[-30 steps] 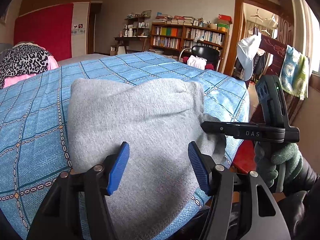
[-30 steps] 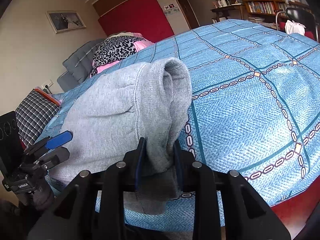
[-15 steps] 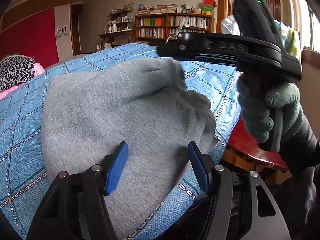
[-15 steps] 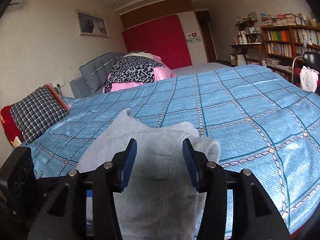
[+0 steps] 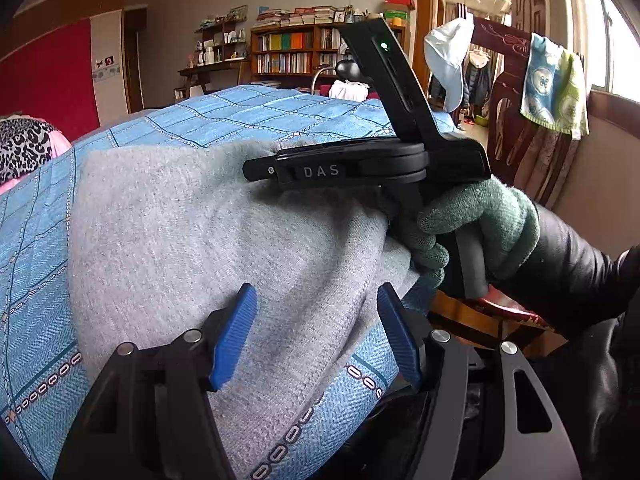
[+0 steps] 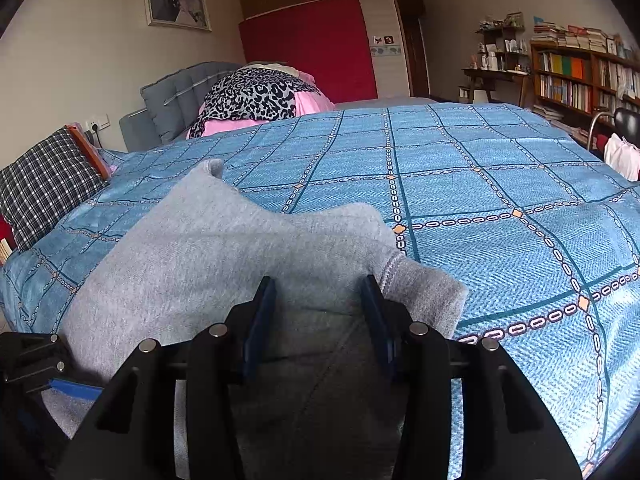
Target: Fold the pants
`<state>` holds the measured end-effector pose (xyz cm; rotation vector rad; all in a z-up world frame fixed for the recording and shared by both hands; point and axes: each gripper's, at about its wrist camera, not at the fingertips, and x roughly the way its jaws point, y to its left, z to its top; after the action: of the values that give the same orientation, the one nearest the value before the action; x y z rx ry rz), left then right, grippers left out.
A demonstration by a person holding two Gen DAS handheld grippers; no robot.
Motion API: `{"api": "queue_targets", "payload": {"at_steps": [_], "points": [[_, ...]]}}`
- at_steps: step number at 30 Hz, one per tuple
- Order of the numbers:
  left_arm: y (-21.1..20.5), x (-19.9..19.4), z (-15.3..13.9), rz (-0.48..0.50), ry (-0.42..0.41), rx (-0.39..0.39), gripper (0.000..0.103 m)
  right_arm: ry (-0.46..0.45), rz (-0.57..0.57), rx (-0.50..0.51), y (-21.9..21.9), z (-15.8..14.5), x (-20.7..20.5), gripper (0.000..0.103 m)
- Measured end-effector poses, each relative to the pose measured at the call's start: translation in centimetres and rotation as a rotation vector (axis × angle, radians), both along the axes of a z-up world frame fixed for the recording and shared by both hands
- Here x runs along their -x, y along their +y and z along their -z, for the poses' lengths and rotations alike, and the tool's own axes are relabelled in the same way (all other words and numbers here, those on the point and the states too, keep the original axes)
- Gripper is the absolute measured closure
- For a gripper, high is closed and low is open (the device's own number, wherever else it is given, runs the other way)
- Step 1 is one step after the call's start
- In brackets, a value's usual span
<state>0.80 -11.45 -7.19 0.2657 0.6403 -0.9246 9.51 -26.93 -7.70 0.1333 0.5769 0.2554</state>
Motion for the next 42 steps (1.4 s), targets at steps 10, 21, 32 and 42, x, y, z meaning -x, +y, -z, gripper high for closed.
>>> {"api": "queue_targets", "payload": {"at_steps": [10, 21, 32, 42], "points": [[3.7, -4.9, -5.4, -0.135, 0.083, 0.176, 0.04, -0.098, -0.021, 0.046, 0.4, -1.6, 6.0, 0.053], [1.0, -12.7, -6.9, -0.238, 0.073, 0.033, 0.043, -0.085, -0.057, 0.151, 1.8, 0.2, 8.9, 0.053], [-1.4, -19.1, -2.6, -0.325, 0.119, -0.154, 0.057, -0.078, -0.037, 0.106, 0.9, 2.4, 9.8, 0.05], [-0.7, -18.3, -2.9, -0.368, 0.073, -0.106, 0.052, -0.06, -0.018, 0.075, 0.3, 2.3, 10.0, 0.046]]}}
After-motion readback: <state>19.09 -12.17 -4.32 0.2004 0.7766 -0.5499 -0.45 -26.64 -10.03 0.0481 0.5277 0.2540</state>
